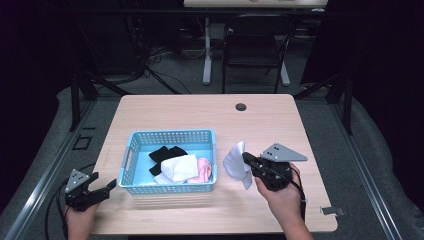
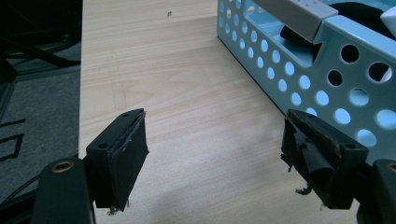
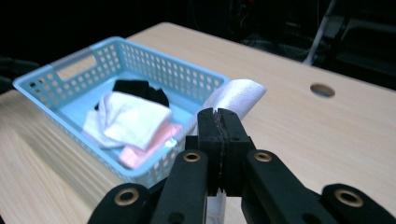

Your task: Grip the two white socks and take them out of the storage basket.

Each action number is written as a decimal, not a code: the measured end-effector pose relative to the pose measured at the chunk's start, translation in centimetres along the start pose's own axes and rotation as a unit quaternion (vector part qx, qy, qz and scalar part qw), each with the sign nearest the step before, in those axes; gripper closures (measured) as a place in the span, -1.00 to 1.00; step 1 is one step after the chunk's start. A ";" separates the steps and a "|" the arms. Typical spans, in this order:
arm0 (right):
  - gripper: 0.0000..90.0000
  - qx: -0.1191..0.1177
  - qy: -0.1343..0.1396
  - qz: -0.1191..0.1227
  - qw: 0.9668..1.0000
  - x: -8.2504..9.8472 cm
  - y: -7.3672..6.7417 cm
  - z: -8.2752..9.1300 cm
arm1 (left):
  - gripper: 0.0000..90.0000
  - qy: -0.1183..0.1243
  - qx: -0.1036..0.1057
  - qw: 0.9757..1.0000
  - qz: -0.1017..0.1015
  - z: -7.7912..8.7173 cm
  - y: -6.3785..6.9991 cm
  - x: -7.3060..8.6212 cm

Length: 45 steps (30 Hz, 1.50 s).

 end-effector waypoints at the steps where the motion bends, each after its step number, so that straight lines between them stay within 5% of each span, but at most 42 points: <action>1: 0.98 0.000 -0.004 -0.003 1.000 0.6 0.2 -0.2 | -0.50 0.000 0.000 1.000 0.000 0.0 0.0 0.0; 8: 0.98 0.010 -0.025 -0.031 0.999 4.0 2.1 -1.5 | -0.50 0.000 0.000 1.000 0.000 0.0 0.0 0.0; 15: 0.98 0.050 -0.033 -0.081 0.995 8.5 6.2 -2.2 | -0.50 -0.001 0.000 1.000 -0.001 0.0 0.0 0.0; 33: 0.89 0.080 -0.053 -0.161 0.982 12.3 10.5 -1.8 | -0.50 0.000 0.000 1.000 -0.001 0.0 0.0 0.0; 38: 0.33 0.087 -0.059 -0.174 0.979 13.0 11.1 -2.0 | -0.50 0.000 0.001 1.000 0.000 0.0 0.0 0.0; 40: 0.10 0.110 -0.062 -0.152 0.980 12.9 11.4 -1.9 | -0.50 0.000 0.001 1.000 -0.001 0.0 0.0 0.0; 45: 0.00 0.127 -0.063 -0.136 0.981 12.6 11.5 -1.8 | -0.50 0.001 0.001 1.000 0.001 0.0 0.0 0.0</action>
Point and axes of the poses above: each handheld gripper's, and its own axes: z roughly backward along the jaws, x roughly out of its underside, y roughly to its right, the point moved 8 cm from there along -z, roughly forward along the jaws, and after that the axes turned 11 degrees about -x, right-handed, at the moved point
